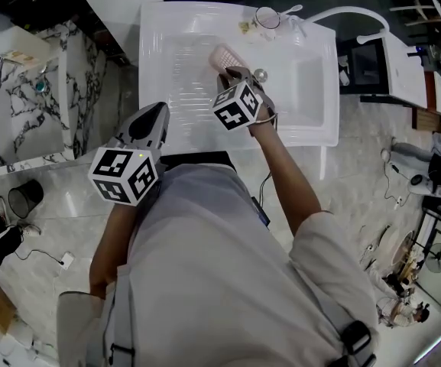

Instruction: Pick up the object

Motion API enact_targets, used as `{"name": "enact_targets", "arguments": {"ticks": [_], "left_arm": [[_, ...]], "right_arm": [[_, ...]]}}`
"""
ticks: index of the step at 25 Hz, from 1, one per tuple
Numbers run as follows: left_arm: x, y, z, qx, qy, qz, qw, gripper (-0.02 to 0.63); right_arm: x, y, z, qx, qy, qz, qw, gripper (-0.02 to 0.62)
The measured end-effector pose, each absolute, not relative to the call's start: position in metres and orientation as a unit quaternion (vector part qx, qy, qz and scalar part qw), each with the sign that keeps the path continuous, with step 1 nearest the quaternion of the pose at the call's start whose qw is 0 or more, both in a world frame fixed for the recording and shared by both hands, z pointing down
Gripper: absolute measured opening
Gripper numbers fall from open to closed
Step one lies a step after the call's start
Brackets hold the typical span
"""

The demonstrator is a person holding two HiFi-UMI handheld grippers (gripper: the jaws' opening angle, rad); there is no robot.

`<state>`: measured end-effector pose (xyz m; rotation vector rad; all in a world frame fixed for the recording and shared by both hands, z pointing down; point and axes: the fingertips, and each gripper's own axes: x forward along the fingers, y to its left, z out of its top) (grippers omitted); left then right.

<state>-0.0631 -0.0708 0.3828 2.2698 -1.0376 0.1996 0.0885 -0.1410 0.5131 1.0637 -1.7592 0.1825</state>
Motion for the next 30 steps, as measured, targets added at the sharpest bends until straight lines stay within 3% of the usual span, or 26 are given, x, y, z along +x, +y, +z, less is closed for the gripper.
{"name": "enact_targets", "arguments": {"ticks": [30], "left_arm": [[-0.061,-0.059,0.382,0.867,-0.382,0.080,0.311,0.003]], "right_arm": [[0.086,-0.086,0.472,0.501,-0.755,0.175,0.384,0.081]]}}
